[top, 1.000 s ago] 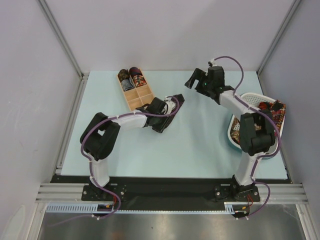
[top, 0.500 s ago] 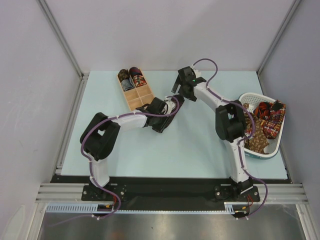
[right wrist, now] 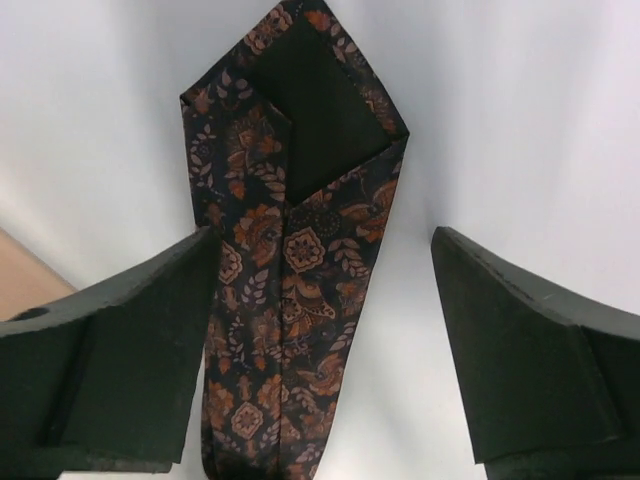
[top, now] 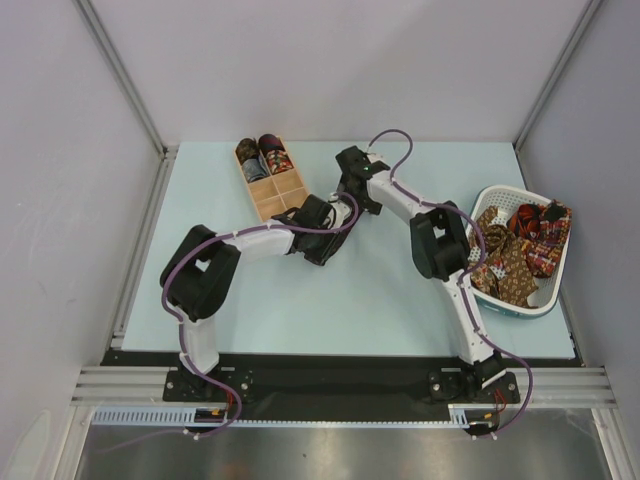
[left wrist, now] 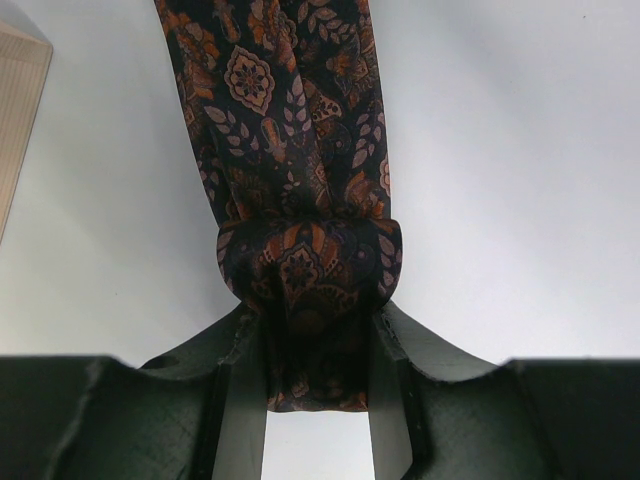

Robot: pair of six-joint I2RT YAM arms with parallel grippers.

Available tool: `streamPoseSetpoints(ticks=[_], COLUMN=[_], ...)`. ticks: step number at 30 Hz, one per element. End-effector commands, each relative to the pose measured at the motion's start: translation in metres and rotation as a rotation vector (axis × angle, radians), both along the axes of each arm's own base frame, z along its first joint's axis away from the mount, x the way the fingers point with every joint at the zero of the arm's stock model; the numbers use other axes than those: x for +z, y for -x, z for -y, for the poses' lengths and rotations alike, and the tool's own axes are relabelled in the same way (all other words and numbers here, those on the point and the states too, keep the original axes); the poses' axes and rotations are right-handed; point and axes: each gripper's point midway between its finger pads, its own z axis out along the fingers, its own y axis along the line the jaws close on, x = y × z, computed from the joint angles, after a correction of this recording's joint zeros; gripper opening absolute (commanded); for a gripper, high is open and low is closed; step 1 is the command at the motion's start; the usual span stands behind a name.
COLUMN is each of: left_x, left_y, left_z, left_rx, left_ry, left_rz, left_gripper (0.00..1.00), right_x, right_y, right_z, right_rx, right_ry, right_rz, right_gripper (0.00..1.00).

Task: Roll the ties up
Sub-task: Roll the tie

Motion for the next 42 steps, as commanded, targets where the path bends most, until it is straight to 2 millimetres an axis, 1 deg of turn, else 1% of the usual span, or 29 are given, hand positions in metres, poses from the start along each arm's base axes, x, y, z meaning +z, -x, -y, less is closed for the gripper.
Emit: streamPoseSetpoints(ticks=[1, 4, 5, 6, 7, 9, 12, 14, 19, 20, 22, 23, 24, 26, 27, 28, 29, 30, 31, 33, 34, 35, 36, 37, 38, 39, 40, 41, 42], left_x=[-0.009, -0.009, -0.008, -0.009, -0.009, -0.009, -0.009, -0.009, -0.01, -0.01, -0.01, -0.01, -0.01, -0.007, -0.007, -0.009, -0.01, -0.005, -0.011, -0.008, -0.007, -0.007, -0.004, -0.004, -0.005, -0.001, -0.001, 0.001, 0.001], left_y=[0.018, 0.019, 0.019, 0.019, 0.019, 0.02, 0.02, 0.02, 0.019, 0.019, 0.019, 0.02, 0.02, 0.019, 0.019, 0.021, 0.021, 0.017, 0.02, 0.018, 0.018, 0.019, 0.018, 0.021, 0.022, 0.02, 0.025, 0.023, 0.025], left_z=[-0.016, -0.017, -0.016, -0.016, -0.016, -0.016, -0.017, -0.016, -0.017, -0.017, -0.015, -0.015, -0.013, -0.007, -0.006, -0.002, -0.002, 0.003, 0.003, 0.008, 0.011, 0.014, 0.018, 0.022, 0.025, 0.032, 0.036, 0.041, 0.042], left_rx=[0.004, 0.005, 0.004, 0.005, 0.004, 0.001, 0.0, 0.0, -0.001, -0.003, -0.01, -0.018, -0.027, -0.049, -0.053, -0.068, -0.07, -0.066, -0.068, -0.075, -0.081, -0.088, -0.096, -0.107, -0.118, -0.13, -0.145, -0.154, -0.16], left_ry=[-0.055, -0.058, -0.058, -0.058, -0.057, -0.058, -0.062, -0.061, -0.067, -0.069, -0.064, -0.064, -0.061, -0.058, -0.059, -0.063, -0.07, -0.067, -0.083, -0.084, -0.083, -0.084, -0.081, -0.085, -0.087, -0.083, -0.092, -0.097, -0.109], left_rz=[-0.086, -0.086, -0.086, -0.088, -0.088, -0.09, -0.089, -0.087, -0.089, -0.087, -0.087, -0.087, -0.087, -0.079, -0.078, -0.083, -0.085, -0.076, -0.099, -0.102, -0.1, -0.104, -0.098, -0.099, -0.101, -0.091, -0.096, -0.089, -0.093], left_gripper=[0.39, 0.39, 0.39, 0.39, 0.39, 0.39, 0.39, 0.39, 0.38, 0.38, 0.38, 0.38, 0.38, 0.38, 0.38, 0.38, 0.38, 0.38, 0.38, 0.38, 0.37, 0.37, 0.37, 0.37, 0.37, 0.38, 0.37, 0.37, 0.37], right_x=[-0.016, -0.02, -0.02, -0.021, -0.022, -0.022, -0.025, -0.027, -0.027, -0.027, -0.021, -0.019, -0.021, -0.011, -0.017, -0.015, -0.007, -0.006, -0.011, -0.002, -0.007, -0.005, 0.006, 0.006, -0.001, 0.007, 0.009, 0.004, 0.013], right_y=[0.007, 0.009, 0.009, 0.009, 0.009, 0.007, 0.006, 0.005, -0.001, -0.001, -0.005, -0.006, -0.007, -0.008, -0.005, -0.006, -0.006, -0.006, -0.002, -0.001, 0.007, 0.007, 0.005, 0.008, 0.014, 0.015, 0.017, 0.024, 0.025], right_z=[0.006, 0.009, 0.01, 0.01, 0.01, 0.007, 0.003, 0.004, 0.0, 0.002, 0.004, 0.007, 0.012, 0.019, 0.025, 0.031, 0.033, 0.036, 0.045, 0.053, 0.06, 0.066, 0.068, 0.072, 0.081, 0.084, 0.088, 0.095, 0.1], right_rx=[-0.041, -0.047, -0.045, -0.042, -0.038, -0.008, 0.016, 0.028, 0.054, 0.054, 0.038, 0.029, 0.021, 0.001, -0.004, -0.015, -0.018, -0.024, -0.037, -0.047, -0.054, -0.061, -0.064, -0.068, -0.08, -0.085, -0.094, -0.102, -0.116], right_ry=[0.071, 0.092, 0.098, 0.1, 0.106, 0.113, 0.124, 0.124, 0.115, 0.116, 0.109, 0.11, 0.104, 0.09, 0.093, 0.085, 0.07, 0.063, 0.065, 0.051, 0.059, 0.053, 0.03, 0.025, 0.026, 0.011, 0.01, 0.019, 0.017], right_rz=[-0.029, -0.033, -0.035, -0.033, -0.032, -0.022, -0.017, -0.019, 0.0, 0.0, 0.018, 0.021, 0.021, 0.036, 0.029, 0.031, 0.044, 0.046, 0.028, 0.041, 0.023, 0.027, 0.053, 0.049, 0.031, 0.046, 0.048, 0.033, 0.051], right_gripper=[0.87, 0.73, 0.7, 0.64, 0.63, 0.54, 0.51, 0.38, 0.29, 0.18, 0.03, 0.0, 0.0, 0.0, 0.0, 0.0, 0.0, 0.0, 0.0, 0.0, 0.0, 0.0, 0.0, 0.0, 0.0, 0.0, 0.0, 0.0, 0.0])
